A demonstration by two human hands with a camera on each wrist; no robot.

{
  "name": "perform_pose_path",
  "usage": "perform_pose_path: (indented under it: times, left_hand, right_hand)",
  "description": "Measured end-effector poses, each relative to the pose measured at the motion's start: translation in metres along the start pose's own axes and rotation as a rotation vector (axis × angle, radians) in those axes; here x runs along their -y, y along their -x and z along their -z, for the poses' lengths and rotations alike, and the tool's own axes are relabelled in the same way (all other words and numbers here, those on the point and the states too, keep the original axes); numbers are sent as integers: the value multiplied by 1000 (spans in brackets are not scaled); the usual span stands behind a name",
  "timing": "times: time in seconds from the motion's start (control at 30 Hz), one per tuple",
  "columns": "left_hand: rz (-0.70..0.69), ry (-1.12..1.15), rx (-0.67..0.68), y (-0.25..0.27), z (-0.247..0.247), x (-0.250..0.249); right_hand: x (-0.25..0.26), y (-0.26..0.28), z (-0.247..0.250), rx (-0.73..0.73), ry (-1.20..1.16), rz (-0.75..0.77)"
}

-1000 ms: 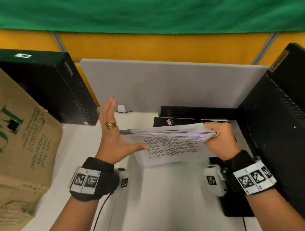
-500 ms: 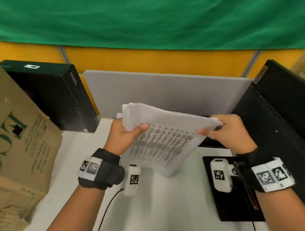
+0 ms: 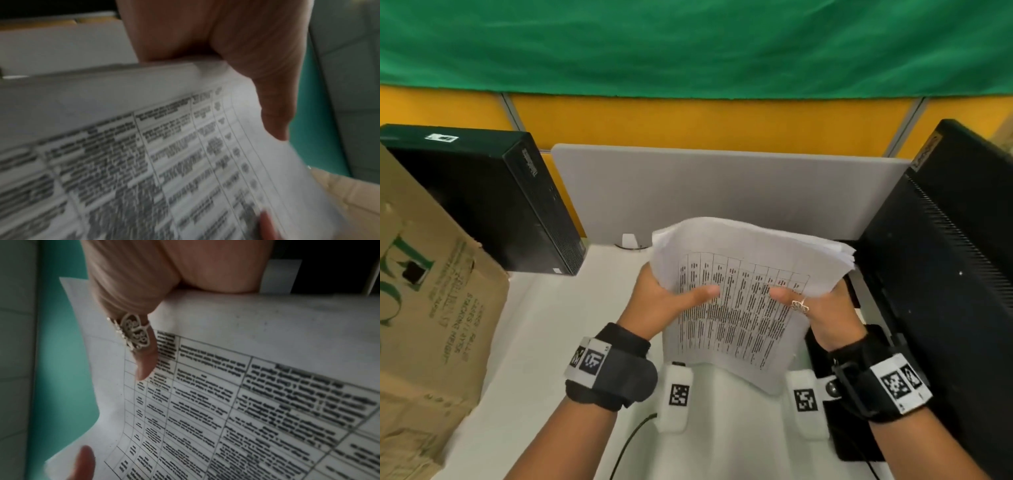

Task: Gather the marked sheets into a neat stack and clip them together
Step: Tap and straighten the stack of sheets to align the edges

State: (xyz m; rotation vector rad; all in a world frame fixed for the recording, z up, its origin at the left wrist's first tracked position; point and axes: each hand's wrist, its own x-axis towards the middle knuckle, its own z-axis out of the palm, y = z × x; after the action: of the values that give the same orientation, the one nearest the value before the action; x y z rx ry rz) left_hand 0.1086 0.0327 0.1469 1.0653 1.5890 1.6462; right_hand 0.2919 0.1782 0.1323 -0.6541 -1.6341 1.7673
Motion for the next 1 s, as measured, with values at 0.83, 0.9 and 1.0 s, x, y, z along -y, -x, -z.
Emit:
perform_pose_path:
  times: [0.83,0.9,1.0]
  left_hand:
    - [-28,12,-65,-1,16,11]
    - [-105,78,-114,-2,17,3]
    - [-201,65,-142,-2,11,-7]
  right_hand:
    - [-20,7,13,66,132,-32]
    - [-19,7,12,54,130,-30]
    - [-17,8,8,37,131,-26]
